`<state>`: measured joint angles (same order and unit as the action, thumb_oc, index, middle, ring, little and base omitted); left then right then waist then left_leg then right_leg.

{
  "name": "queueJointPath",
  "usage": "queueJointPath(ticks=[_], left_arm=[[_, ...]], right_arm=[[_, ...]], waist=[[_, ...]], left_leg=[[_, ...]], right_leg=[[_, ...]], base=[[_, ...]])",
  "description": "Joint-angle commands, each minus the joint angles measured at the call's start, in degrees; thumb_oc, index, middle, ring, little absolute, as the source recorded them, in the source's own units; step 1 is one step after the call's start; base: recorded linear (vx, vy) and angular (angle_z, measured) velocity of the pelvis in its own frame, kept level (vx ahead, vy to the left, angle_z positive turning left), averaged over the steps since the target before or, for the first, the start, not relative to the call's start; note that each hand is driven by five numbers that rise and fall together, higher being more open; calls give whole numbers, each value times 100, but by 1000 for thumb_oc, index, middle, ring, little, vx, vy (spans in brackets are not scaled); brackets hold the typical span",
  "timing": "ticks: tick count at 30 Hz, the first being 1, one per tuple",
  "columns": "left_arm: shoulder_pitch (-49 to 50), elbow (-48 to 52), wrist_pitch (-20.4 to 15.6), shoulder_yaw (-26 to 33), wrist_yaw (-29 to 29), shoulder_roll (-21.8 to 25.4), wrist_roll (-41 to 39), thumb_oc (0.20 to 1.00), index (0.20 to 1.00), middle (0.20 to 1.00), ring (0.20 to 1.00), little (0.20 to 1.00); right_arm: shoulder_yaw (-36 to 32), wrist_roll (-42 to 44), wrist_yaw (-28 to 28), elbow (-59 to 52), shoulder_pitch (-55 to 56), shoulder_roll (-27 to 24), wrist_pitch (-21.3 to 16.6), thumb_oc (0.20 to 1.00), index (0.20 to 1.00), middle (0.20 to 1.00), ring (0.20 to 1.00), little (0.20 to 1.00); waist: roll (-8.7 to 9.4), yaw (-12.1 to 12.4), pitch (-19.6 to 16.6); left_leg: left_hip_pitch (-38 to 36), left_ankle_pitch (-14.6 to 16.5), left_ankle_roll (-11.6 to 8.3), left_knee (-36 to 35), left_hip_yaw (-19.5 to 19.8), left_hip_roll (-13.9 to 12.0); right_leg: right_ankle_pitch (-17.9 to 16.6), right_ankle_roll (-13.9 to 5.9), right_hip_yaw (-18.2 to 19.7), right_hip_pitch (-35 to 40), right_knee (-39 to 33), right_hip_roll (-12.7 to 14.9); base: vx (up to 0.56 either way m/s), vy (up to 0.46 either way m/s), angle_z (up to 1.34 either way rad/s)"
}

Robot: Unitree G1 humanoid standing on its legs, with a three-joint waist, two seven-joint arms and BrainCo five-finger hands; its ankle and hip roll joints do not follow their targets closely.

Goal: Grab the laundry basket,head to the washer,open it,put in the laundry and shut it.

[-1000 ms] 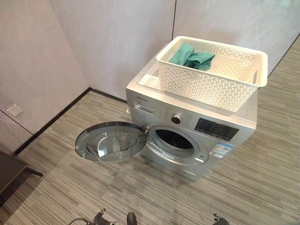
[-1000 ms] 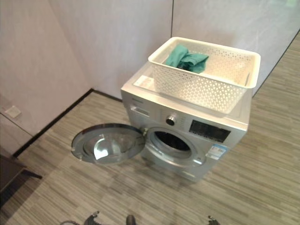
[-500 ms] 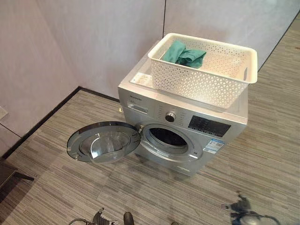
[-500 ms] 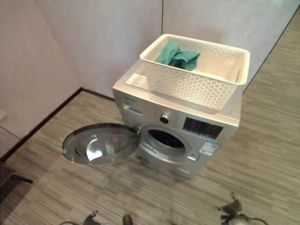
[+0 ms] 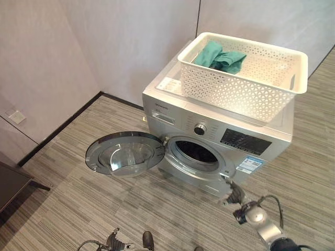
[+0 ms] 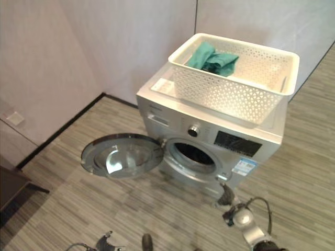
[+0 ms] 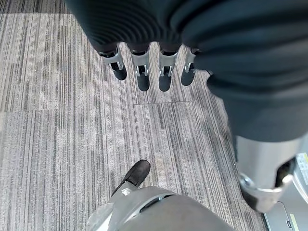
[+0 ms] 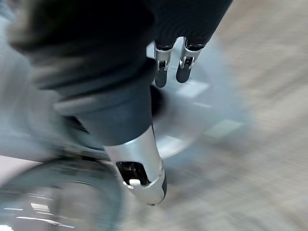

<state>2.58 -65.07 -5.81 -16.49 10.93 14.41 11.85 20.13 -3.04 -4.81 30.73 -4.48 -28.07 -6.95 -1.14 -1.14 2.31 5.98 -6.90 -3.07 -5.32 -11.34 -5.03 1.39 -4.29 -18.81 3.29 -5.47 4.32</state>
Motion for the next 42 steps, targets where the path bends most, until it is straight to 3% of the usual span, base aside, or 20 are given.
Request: queueJointPath(ticks=[1, 12, 15, 20, 27, 32, 38, 41, 42], left_arm=[[-338, -392, -162, -38, 105, -61, 148, 1000, 1000, 1000, 1000, 1000], [-379, -475, -126, 11, 152, -111, 123, 1000, 1000, 1000, 1000, 1000], [-368, -473, -122, 146, 203, -86, 125, 1000, 1000, 1000, 1000, 1000], [-333, -640, -146, 320, 162, -96, 206, 1000, 1000, 1000, 1000, 1000], [-422, -555, -201, 101, -135, -92, 497, 1000, 1000, 1000, 1000, 1000], [-492, -330, -299, -130, -253, -135, 582, 1000, 1000, 1000, 1000, 1000], [-485, -216, -321, -282, -281, -220, 489, 1000, 1000, 1000, 1000, 1000], [-467, -294, -297, -327, -319, -222, 479, 1000, 1000, 1000, 1000, 1000], [-461, -369, -272, -357, -336, -212, 497, 1000, 1000, 1000, 1000, 1000]], right_arm=[[-138, -5, 71, -504, 111, -364, -420, 1000, 1000, 1000, 1000, 1000], [-277, -77, 52, -386, 541, -174, -270, 1000, 1000, 1000, 1000, 1000], [-675, 36, 19, -1207, 972, -264, -368, 1000, 1000, 1000, 1000, 1000], [-1687, 772, 273, -3049, 1900, -403, -792, 1000, 1000, 1000, 1000, 1000], [-2483, 2031, 1036, -4095, 2433, -656, -942, 1000, 1000, 1000, 1000, 1000], [-3048, 2926, 1330, -4646, 2461, -561, -1075, 1000, 1000, 1000, 1000, 1000], [-3508, 3212, 749, -4842, 1608, -246, -1419, 1000, 1000, 1000, 1000, 1000], [-3496, 2671, 298, -4886, 918, -601, -1410, 1000, 1000, 1000, 1000, 1000], [-3433, 2268, 45, -4850, 377, -1060, -1305, 1000, 1000, 1000, 1000, 1000]], waist=[[75, 2, -5], [108, -64, -16], [95, -164, -3], [91, -373, -27], [72, -631, -101], [32, -767, -153], [19, -735, -228], [73, -608, -271], [131, -493, -300]], left_leg=[[-144, 504, 29, 32, 122, 220], [-124, 517, 36, 32, 97, 212], [-145, 547, 34, 32, 60, 215], [-238, 616, 47, 32, -81, 196], [-331, 670, 58, 32, -265, 166], [-360, 697, 75, 32, -338, 149], [-374, 739, 140, 32, -359, 150], [-383, 755, 169, 32, -332, 158], [-386, 765, 178, 32, -284, 169]], right_leg=[[140, -215, -39, -14, 47, 149], [137, -226, -39, -46, 47, 148], [133, -255, 34, -78, 47, 144], [115, -302, 186, -92, 68, 155], [73, -341, 353, -132, 145, 170], [55, -354, 433, -162, 171, 165], [12, -365, 519, -193, 168, 168], [-2, -360, 548, -186, 168, 165], [-12, -355, 532, -159, 145, 173]], base=[[6, 0, 6], [-2, -1, 3], [0, 0, 0], [4, 22, -10], [-14, 18, -15], [-18, 11, -19], [-2, 21, -10], [3, 3, -1], [0, 0, 0]])
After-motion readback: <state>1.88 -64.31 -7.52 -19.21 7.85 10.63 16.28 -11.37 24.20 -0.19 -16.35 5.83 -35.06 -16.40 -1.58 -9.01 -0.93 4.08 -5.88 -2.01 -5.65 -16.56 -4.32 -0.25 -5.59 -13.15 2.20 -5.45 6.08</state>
